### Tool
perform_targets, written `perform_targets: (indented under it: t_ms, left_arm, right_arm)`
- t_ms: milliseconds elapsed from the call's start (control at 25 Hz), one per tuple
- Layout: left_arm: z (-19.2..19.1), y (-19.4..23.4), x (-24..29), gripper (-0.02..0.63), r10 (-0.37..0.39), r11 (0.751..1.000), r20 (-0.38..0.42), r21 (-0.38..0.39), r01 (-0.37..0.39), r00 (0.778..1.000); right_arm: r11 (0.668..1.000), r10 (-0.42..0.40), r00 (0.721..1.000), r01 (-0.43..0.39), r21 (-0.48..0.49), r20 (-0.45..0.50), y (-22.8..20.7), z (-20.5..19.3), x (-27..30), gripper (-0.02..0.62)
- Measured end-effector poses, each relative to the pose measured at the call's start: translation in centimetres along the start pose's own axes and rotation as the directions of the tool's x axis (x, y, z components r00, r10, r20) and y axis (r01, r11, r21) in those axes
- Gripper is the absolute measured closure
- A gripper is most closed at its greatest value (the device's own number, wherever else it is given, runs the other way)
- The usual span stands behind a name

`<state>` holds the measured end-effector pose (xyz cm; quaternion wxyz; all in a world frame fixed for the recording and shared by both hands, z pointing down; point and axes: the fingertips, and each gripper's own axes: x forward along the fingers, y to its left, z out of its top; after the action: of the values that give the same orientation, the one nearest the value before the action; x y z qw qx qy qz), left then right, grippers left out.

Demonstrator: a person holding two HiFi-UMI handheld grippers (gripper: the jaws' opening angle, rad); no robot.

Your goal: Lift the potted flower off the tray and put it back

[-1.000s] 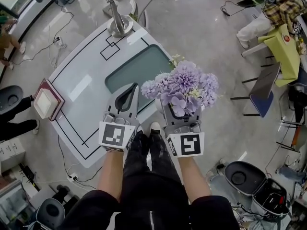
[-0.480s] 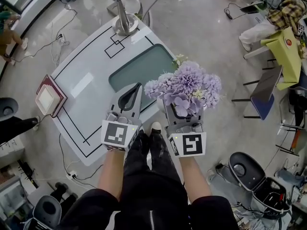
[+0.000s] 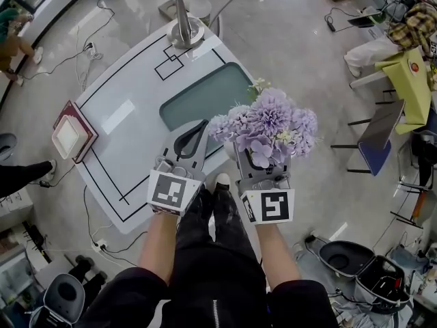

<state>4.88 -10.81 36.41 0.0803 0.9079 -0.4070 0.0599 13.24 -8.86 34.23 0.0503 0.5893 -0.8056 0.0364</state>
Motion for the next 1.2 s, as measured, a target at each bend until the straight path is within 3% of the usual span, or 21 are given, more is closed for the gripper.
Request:
perform_targets:
  t_ms: [640,1000,1200]
  left_arm:
    - [-0.3,1.3,-0.4,0.602,0.023,1.0,-0.001,-0.018,-0.023,1.0]
    - [-1.0,2.2,-1.6,0.601,0.086,0.996,-0.023,-0.028,-0.087,0.996]
    - [-1.4,2.4,-2.0,0.602,0.104,0.995,-0.012,0.004,-0.104,0.994]
  right_arm:
    - [1.0,0.016,0.999,-0.016,0.002,-0.029,0.5,-0.8,0.9,0.351]
    - [0.999,0.05,0.998,-0.05,0.002,-0.034,1.0,-1.0,1.5,0.351]
    - [0.997,0.077,0.996,-0.077,-0.002,-0.033,1.0,-1.2,1.9,0.351]
